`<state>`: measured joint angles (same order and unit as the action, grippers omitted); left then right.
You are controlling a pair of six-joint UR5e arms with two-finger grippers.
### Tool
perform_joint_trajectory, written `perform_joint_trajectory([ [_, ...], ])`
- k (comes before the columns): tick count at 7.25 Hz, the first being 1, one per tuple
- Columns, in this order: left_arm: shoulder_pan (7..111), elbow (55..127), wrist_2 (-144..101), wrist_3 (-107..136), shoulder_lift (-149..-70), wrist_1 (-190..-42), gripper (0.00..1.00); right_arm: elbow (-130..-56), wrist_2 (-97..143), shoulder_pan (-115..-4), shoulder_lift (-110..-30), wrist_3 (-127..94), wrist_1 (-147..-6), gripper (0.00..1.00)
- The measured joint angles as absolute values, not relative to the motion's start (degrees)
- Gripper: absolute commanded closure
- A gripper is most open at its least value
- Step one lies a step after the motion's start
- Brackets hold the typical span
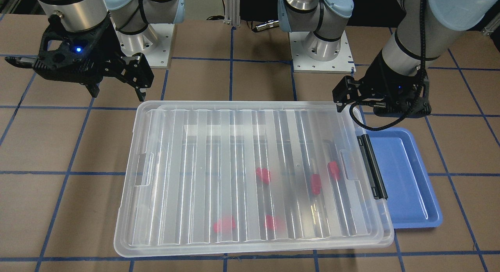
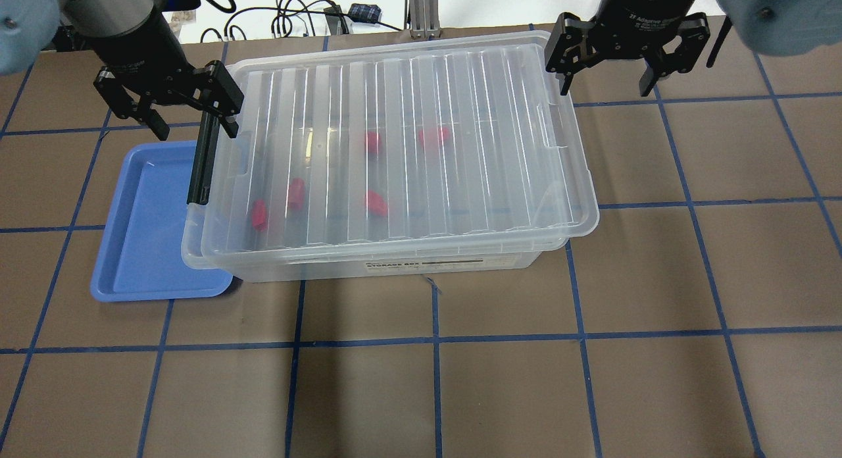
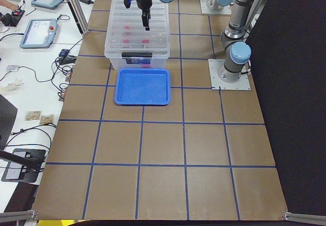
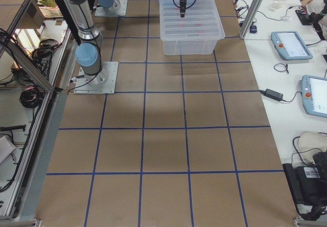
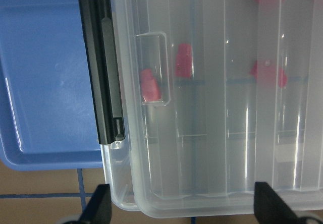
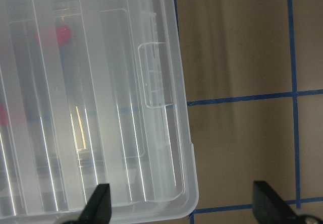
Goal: Place red block in blue tray from box
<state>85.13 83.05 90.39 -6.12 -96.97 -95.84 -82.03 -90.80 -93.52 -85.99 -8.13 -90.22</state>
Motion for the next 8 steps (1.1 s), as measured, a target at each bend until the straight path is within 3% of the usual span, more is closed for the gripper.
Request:
perform_joint_trajectory([
  [5, 85.01, 83.63, 90.48, -6.55, -96.82, -96.17, 0.00, -82.06, -90.88, -93.30, -84.19, -6.78, -93.40, 0.04],
  [8, 84.48, 84.84, 90.52, -6.65, -96.48, -94.98, 0.00, -82.44, -90.99, -92.99, -75.27, -4.46, -100.43, 0.04],
])
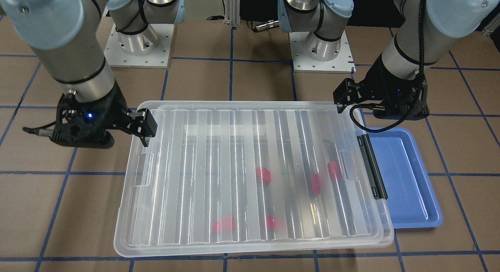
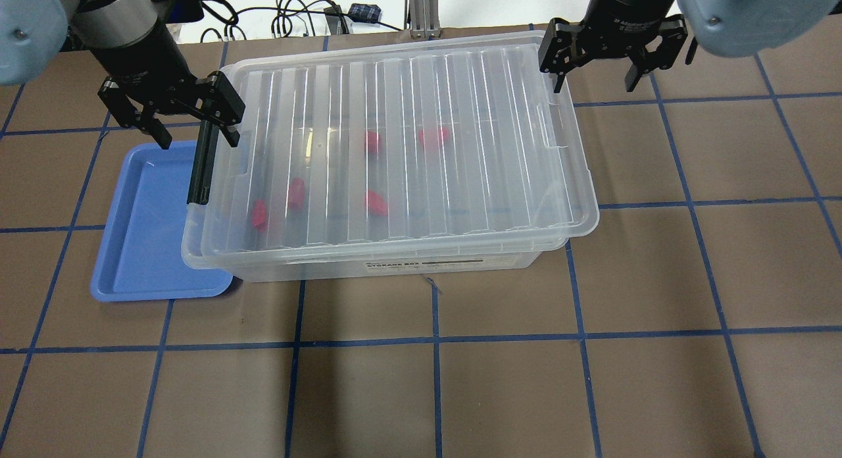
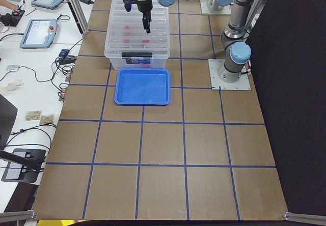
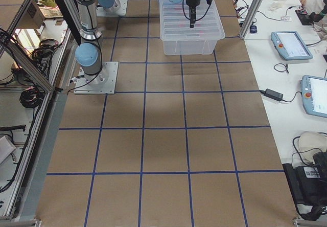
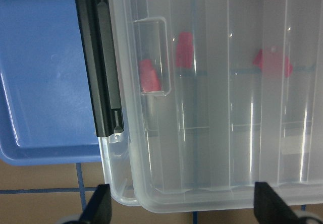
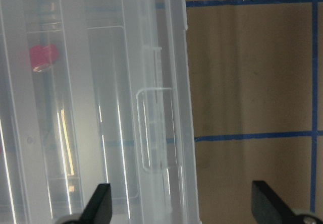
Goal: Place red block in blue tray from box
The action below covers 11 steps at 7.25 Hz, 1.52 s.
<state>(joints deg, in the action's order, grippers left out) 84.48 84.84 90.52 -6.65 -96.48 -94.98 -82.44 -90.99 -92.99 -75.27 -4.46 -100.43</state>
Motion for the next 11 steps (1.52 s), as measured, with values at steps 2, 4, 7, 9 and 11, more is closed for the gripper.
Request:
perform_joint_trajectory([
  [2, 84.46, 84.92, 90.51, -6.57, -95.62, -94.93, 0.00, -83.09, -90.97, -91.89, -70.94, -1.48, -103.26, 0.03],
  [4, 84.46, 85.08, 90.45, -6.58, -95.07, -94.98, 0.00, -85.53, -90.68, -90.14, -69.74, -0.22, -106.95, 0.02],
  [7, 84.41, 85.22, 90.46, -6.62, -94.59, -95.10, 0.00, -87.66, -90.99, -89.06, -69.54, 3.03, -111.47, 0.01],
  [9, 84.49, 85.06, 90.51, -6.36, -94.22, -95.56, 0.00, -87.81, -90.97, -86.39, -69.58, 5.92, -111.76, 0.00],
  [11, 84.50, 85.14, 90.36, -6.75, -94.42, -95.17, 0.00, -87.99, -91.22, -82.47, -70.02, 9.07, -111.18, 0.00],
])
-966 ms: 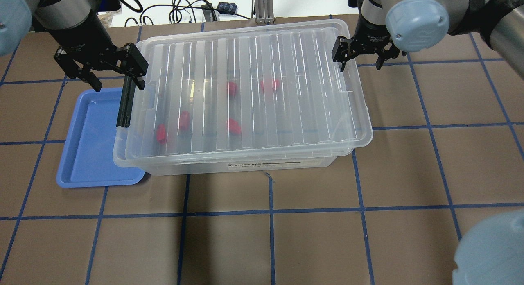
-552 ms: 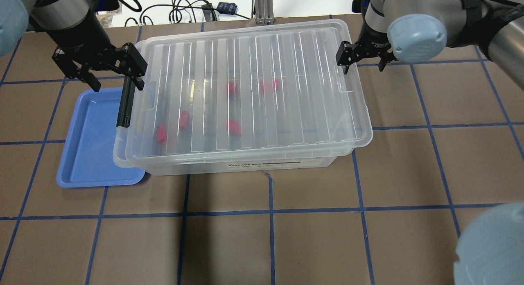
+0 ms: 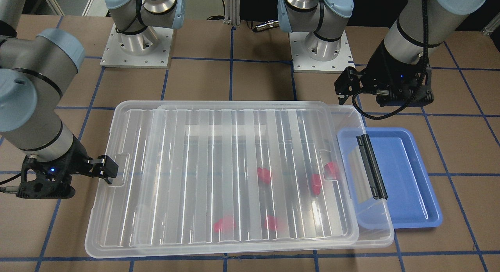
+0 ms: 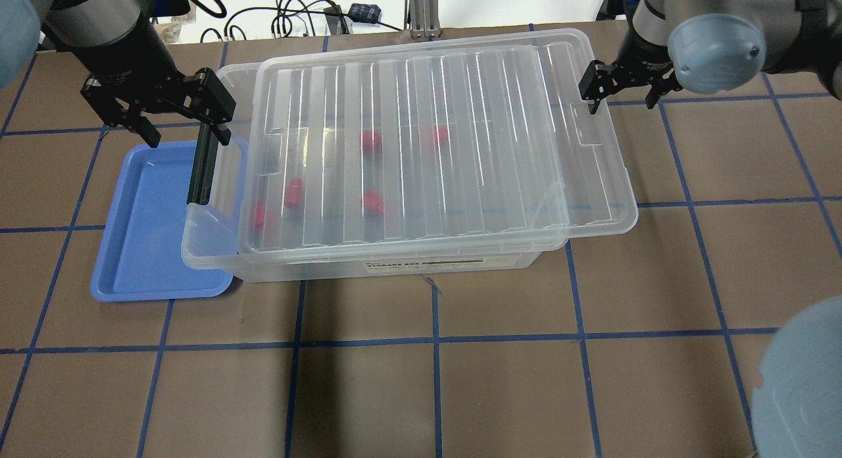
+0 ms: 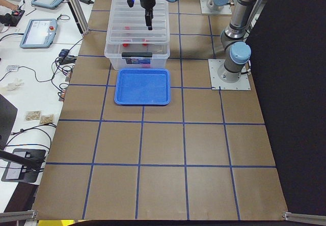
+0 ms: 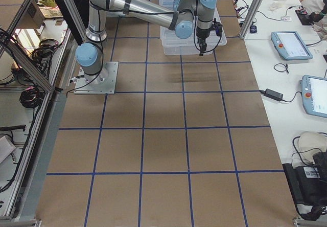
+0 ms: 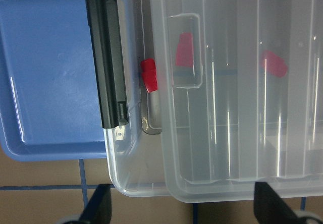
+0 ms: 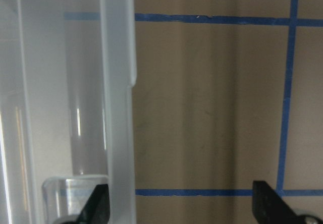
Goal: Place red block in blue tray from box
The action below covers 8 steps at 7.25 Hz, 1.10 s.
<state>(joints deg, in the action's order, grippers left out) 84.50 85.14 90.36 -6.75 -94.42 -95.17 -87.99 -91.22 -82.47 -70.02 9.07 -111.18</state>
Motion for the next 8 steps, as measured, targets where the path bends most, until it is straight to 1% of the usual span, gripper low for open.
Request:
perform_joint_trajectory([
  [2, 84.41, 85.30, 90.33, -6.72, -95.75, -93.24, 0.00, -88.35, -91.43, -78.79, -71.02, 10.68, -110.60, 0.00],
  [4, 84.40, 85.79, 90.06, -6.66, -97.57, -89.42, 0.15, -89.08, -91.86, -75.74, -72.06, 12.50, -110.48, 0.00],
  [5, 84.45, 86.00, 89.96, -6.66, -98.71, -87.97, 0.25, -89.47, -91.98, -74.60, -72.25, 13.44, -110.47, 0.00],
  [6, 84.50, 86.58, 89.95, -6.60, -99.89, -86.77, 0.25, -89.64, -92.08, -73.82, -72.32, 14.04, -110.50, 0.00],
  [8, 84.60, 89.74, 89.88, -6.52, -101.97, -81.68, 0.37, -89.72, -92.05, -72.47, -72.39, 14.84, -110.55, 0.00],
])
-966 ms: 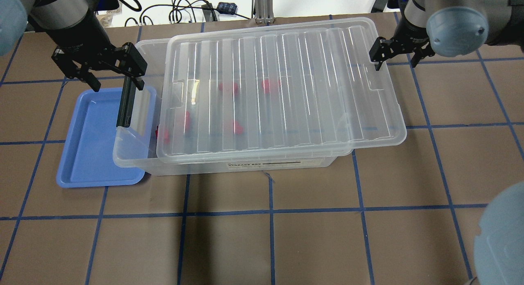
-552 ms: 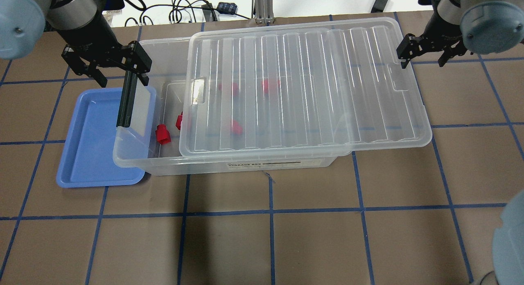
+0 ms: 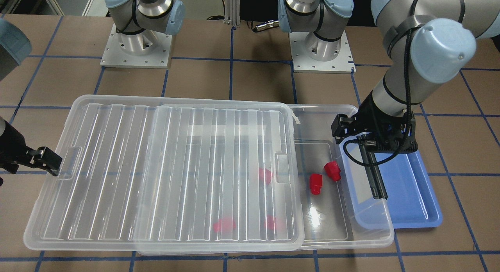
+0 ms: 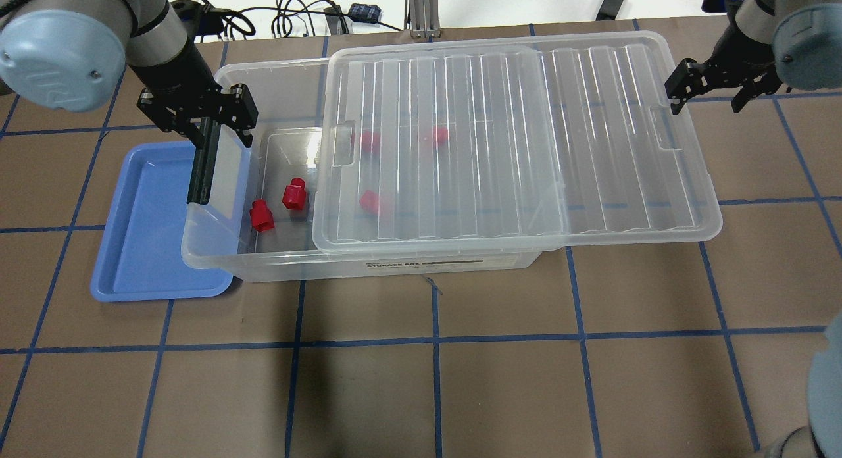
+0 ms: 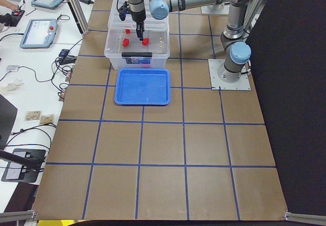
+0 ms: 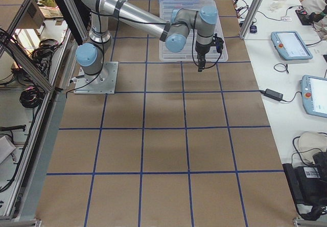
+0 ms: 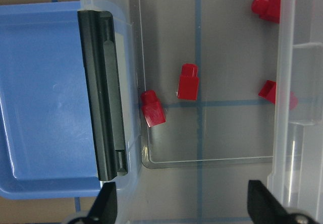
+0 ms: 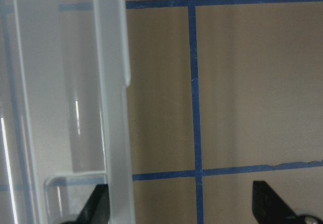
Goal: Place red block in blue tray from box
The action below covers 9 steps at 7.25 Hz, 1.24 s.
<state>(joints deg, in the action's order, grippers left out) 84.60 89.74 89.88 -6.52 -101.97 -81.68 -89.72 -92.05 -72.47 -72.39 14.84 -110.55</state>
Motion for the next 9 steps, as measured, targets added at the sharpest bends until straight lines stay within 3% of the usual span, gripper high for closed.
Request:
perform_joint_trajectory([
  [2, 84.74, 93.61, 89.75, -6.47, -103.34, -76.36, 0.45, -89.73, -91.95, -72.03, -72.56, 15.00, -110.51, 0.00],
  [6, 85.15, 95.24, 88.88, -6.11, -106.29, -73.73, 0.45, -89.18, -91.43, -72.12, -73.96, 14.97, -110.55, 0.00],
  [9, 85.16, 95.49, 87.39, -6.11, -108.98, -72.43, 0.45, -87.79, -90.99, -74.32, -80.19, 14.58, -106.67, 0.00],
])
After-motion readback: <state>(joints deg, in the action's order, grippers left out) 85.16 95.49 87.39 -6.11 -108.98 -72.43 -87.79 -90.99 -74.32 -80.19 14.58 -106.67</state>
